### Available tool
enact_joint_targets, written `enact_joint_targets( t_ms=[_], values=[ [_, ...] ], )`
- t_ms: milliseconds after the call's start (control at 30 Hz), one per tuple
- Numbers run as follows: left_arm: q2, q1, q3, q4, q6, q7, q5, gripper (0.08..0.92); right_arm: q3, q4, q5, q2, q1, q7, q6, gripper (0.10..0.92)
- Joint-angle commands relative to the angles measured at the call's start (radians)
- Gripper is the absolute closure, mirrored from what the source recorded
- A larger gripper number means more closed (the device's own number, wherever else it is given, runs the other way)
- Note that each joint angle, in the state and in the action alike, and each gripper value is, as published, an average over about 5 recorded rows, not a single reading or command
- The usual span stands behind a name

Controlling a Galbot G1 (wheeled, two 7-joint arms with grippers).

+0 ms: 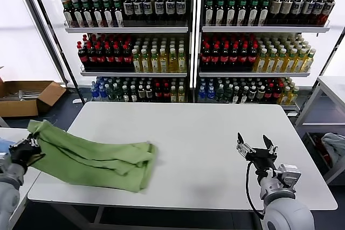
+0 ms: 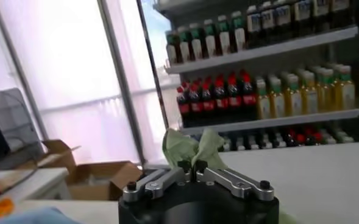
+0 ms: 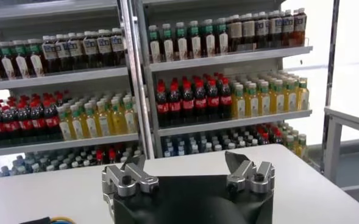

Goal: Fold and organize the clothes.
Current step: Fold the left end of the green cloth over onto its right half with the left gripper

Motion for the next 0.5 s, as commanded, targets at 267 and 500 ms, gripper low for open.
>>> enact_joint_targets(
  t_ms=[267,500],
  values=[
    [-0.155,-0.020,0.382,-0.188,0.028,-0.040,0.046,0.906,0.071,0.050,-0.004,0.019,-0.107,0.001,0.006,0.203],
    [-0.225,-0.090,0.531,-0.148,0.039,-0.052,0.110,0.906,0.080,0.069,-0.035,0.059,-0.144,0.003,0.003,0.203]
  ],
)
